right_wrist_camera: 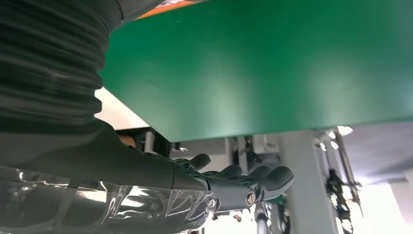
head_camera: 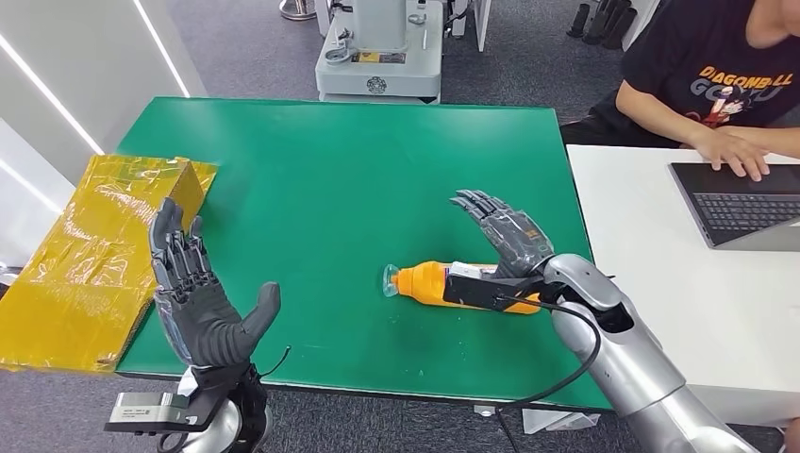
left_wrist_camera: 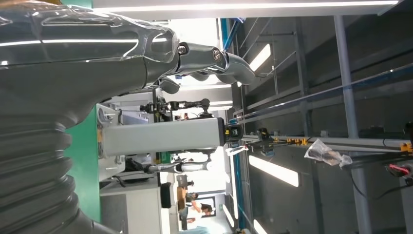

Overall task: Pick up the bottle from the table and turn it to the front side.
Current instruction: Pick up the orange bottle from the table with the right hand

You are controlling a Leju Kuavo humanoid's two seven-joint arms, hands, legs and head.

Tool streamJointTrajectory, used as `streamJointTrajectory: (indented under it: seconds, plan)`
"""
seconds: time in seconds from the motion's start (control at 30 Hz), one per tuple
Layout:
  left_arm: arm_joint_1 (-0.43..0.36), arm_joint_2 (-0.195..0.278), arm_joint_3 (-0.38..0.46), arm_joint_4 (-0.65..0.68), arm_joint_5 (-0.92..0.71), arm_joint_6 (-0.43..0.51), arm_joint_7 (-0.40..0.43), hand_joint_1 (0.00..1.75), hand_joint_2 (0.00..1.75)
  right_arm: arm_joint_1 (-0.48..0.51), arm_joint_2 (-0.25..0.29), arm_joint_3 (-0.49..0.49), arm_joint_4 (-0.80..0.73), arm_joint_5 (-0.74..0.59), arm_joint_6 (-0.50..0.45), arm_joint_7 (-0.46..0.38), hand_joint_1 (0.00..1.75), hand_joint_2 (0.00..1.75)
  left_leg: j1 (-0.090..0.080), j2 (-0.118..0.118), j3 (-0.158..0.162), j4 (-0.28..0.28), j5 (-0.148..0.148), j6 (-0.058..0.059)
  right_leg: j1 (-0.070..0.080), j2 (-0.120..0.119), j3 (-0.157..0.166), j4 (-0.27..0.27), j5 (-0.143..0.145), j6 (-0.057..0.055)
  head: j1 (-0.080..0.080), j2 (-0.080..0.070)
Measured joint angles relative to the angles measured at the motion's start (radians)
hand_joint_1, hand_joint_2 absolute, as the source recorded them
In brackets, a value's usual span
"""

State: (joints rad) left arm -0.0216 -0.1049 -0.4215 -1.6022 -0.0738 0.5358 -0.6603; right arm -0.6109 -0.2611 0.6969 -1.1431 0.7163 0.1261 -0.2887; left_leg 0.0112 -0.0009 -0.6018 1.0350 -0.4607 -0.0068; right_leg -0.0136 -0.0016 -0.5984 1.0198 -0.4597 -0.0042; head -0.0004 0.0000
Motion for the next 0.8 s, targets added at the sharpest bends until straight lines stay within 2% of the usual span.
streamJointTrajectory:
  seconds: [0.23, 0.37, 0.63, 0.8]
  plan:
    - [-0.014, 0.000, 0.001, 0.000, 0.011, -0.025, 0.000, 0.00, 1.75, -0.152, -0.037, 0.076, 0.133, -0.036, 0.254, -0.017, 0.00, 1.75, 0.000, 0.000, -0.001, 0.000, 0.000, 0.000, 0.000, 0.000, 0.000, 0.000, 0.000, 0.000, 0.000, 0.000]
    - [-0.021, -0.002, 0.001, 0.000, 0.015, -0.032, 0.000, 0.00, 1.75, -0.208, -0.043, 0.133, 0.211, -0.069, 0.343, -0.041, 0.00, 1.75, 0.000, 0.000, 0.000, 0.000, 0.000, 0.000, 0.000, 0.000, 0.000, 0.000, 0.000, 0.000, 0.000, 0.000]
    - [-0.028, -0.006, 0.001, 0.000, 0.016, -0.020, 0.000, 0.00, 1.75, -0.237, -0.038, 0.223, 0.324, -0.094, 0.360, -0.058, 0.00, 1.75, 0.000, -0.001, -0.001, 0.000, 0.000, 0.000, 0.000, -0.001, 0.000, 0.000, 0.000, 0.000, 0.000, 0.000]
    - [-0.031, -0.006, 0.001, 0.000, 0.021, -0.012, 0.000, 0.00, 1.75, -0.253, -0.012, 0.264, 0.402, -0.104, 0.343, -0.058, 0.00, 1.75, 0.000, -0.001, -0.001, 0.000, 0.000, 0.000, 0.000, -0.001, 0.000, 0.000, 0.000, 0.000, 0.000, 0.000]
